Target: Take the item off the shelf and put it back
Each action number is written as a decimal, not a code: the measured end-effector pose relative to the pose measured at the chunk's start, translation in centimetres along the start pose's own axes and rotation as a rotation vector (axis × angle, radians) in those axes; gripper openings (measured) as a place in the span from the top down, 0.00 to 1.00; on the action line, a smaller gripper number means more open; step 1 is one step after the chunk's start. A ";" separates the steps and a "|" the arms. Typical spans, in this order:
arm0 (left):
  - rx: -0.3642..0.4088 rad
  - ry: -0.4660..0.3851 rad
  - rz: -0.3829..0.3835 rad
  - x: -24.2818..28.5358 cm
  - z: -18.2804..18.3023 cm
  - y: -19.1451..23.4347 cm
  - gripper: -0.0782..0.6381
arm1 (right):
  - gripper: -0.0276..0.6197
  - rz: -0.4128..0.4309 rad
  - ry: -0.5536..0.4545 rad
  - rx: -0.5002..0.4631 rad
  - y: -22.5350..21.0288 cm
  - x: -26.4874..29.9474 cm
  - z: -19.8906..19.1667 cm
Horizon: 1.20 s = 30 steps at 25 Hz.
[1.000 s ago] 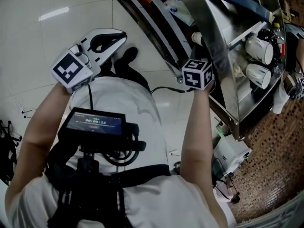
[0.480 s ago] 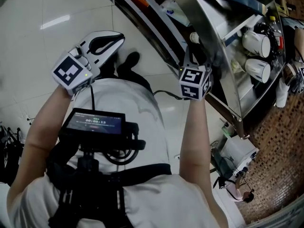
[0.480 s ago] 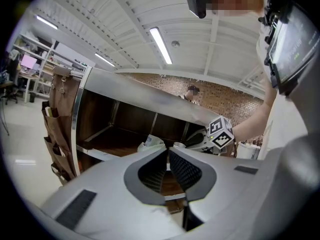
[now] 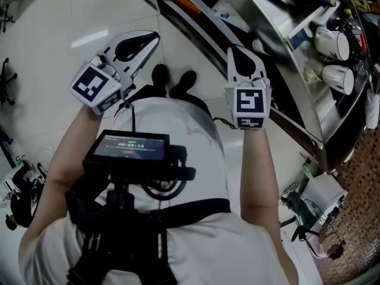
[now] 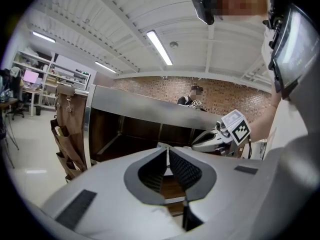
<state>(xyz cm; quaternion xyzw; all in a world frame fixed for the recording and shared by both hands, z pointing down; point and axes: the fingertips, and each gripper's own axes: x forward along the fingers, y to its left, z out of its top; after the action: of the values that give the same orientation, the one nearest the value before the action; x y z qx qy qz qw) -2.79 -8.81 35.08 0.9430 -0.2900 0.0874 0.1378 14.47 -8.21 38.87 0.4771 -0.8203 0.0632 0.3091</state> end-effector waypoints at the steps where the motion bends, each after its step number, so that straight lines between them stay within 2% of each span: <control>1: 0.001 -0.003 0.008 -0.2 0.4 0.3 0.86 | 0.95 0.029 -0.044 0.021 0.6 0.1 1.2; 6: 0.007 -0.028 0.036 -1.3 2.8 1.1 0.86 | 0.95 0.162 -0.224 0.089 4.0 0.3 6.9; 11: 0.008 -0.065 0.028 -1.4 5.3 0.7 0.86 | 0.95 0.211 -0.347 0.127 4.8 -0.7 11.9; 14: -0.008 -0.097 0.014 -1.2 6.7 -0.1 0.86 | 0.95 0.248 -0.356 0.105 5.6 -2.0 13.9; 18: 0.012 -0.123 0.004 -1.1 8.4 -1.0 0.86 | 0.95 0.276 -0.408 0.103 5.9 -3.5 16.4; 21: 0.019 -0.140 -0.047 -0.8 10.0 -2.8 0.86 | 0.95 0.280 -0.443 0.111 5.8 -4.7 17.7; 24: 0.029 -0.152 -0.077 -0.6 11.1 -3.9 0.86 | 0.95 0.284 -0.465 0.105 5.8 -5.5 18.3; 30: 0.053 -0.144 -0.082 -0.4 11.2 -4.6 0.86 | 0.95 0.270 -0.470 0.127 5.4 -6.3 18.0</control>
<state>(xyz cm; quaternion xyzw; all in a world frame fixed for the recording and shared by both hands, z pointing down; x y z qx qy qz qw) 0.47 -8.48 23.43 0.9613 -0.2577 0.0214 0.0950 4.23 -7.77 21.89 0.3836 -0.9199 0.0427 0.0685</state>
